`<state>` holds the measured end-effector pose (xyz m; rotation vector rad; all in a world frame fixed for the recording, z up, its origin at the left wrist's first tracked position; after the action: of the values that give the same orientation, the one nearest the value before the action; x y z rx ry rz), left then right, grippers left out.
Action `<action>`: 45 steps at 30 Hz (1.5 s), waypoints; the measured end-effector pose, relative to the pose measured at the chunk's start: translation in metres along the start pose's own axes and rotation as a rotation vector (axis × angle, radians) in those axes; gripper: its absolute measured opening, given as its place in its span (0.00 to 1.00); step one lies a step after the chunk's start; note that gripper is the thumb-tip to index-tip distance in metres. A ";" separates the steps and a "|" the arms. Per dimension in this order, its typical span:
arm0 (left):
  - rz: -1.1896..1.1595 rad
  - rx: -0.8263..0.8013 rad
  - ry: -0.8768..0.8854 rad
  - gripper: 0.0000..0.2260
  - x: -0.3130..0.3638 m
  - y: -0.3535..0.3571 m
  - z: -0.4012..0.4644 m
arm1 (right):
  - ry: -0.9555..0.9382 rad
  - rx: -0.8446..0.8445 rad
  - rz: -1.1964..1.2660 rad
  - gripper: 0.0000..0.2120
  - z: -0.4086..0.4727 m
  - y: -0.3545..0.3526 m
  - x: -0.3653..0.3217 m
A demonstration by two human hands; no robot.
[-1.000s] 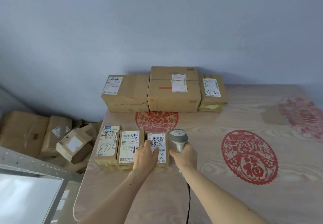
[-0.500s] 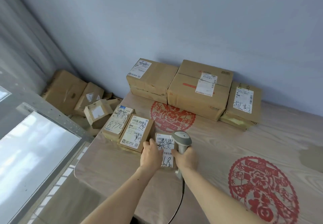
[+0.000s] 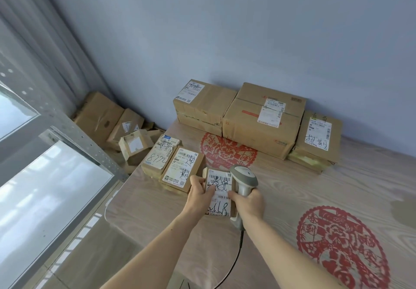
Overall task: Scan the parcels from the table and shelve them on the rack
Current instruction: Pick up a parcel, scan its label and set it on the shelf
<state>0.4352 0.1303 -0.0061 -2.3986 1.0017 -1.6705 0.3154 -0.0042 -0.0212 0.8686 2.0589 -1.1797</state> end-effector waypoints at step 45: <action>-0.391 0.064 0.467 0.32 0.010 -0.211 -0.058 | -0.637 0.155 0.024 0.11 -0.274 0.033 -0.105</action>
<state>0.4878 0.3098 0.1084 -2.3223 0.5094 -2.4320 0.3556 0.2265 0.1580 0.4892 1.4525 -1.3950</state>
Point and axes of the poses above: each hand's wrist, its own z-axis towards the middle knuckle, its own y-axis out of the palm, x = y × z, the point moved 7 cm from there along z, towards the middle knuckle, and after that the axes turned 11 degrees about x, right-handed, at the moved point
